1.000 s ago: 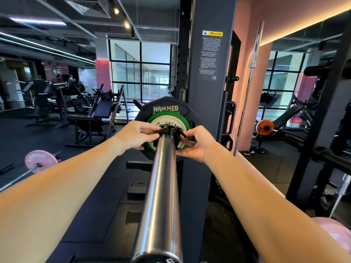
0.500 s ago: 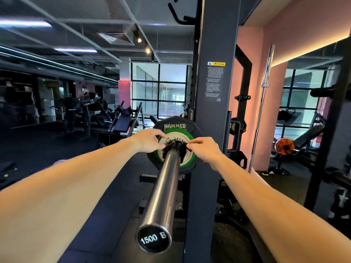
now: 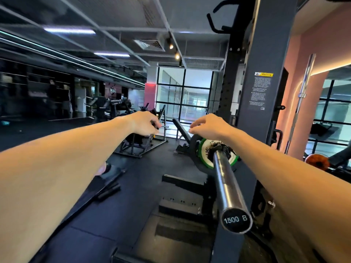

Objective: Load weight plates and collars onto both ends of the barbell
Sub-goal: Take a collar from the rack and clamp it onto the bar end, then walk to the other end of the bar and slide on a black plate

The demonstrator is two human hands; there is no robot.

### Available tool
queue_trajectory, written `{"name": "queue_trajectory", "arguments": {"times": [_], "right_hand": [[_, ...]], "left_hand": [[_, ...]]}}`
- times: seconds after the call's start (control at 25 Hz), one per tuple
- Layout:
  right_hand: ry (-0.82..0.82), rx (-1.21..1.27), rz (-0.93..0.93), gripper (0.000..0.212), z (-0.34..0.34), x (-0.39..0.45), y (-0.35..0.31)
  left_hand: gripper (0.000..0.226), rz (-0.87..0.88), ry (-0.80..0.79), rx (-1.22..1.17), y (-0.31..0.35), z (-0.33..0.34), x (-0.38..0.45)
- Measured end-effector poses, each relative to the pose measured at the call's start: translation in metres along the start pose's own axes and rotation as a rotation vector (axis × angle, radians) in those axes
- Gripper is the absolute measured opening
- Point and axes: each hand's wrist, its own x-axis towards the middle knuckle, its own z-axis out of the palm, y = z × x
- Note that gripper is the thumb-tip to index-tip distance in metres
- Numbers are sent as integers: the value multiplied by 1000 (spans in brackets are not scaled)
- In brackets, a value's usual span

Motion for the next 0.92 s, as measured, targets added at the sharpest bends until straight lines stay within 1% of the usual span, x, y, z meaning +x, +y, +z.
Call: {"name": "queue_trajectory", "arguments": {"times": [0.08,0.16,0.28,0.4,0.52,0.6,0.68,0.8,0.92], "right_hand": [[-65,-84,-19,28,15,1,-37],[-97,-136,-27,25,33,2,-74],[-84,-142,4,22,72,6,-124],[-59,-139,33,19,122,12,-154],[-90,-107,73,26,163,27,-179],[-86,-93,82,27,181,44,-193],[-74,-87,82,22,198,65,-203],[-98,-86,73,23,231,103,-210],[-126,-53,70,26,269,154,-208]], "left_hand": [[25,4,6,1,-33,-7,-14],[25,11,-4,-6,-70,-15,-30],[26,12,-43,-20,-132,-29,-54],[30,-2,-79,-3,-190,-39,-76],[33,-46,-86,2,-245,-50,-83],[33,-59,-90,-9,-276,-55,-78],[32,-61,-81,-27,-304,-56,-65],[32,-57,-85,-62,-344,-43,-38],[31,-43,-126,-47,-386,-24,5]]}}
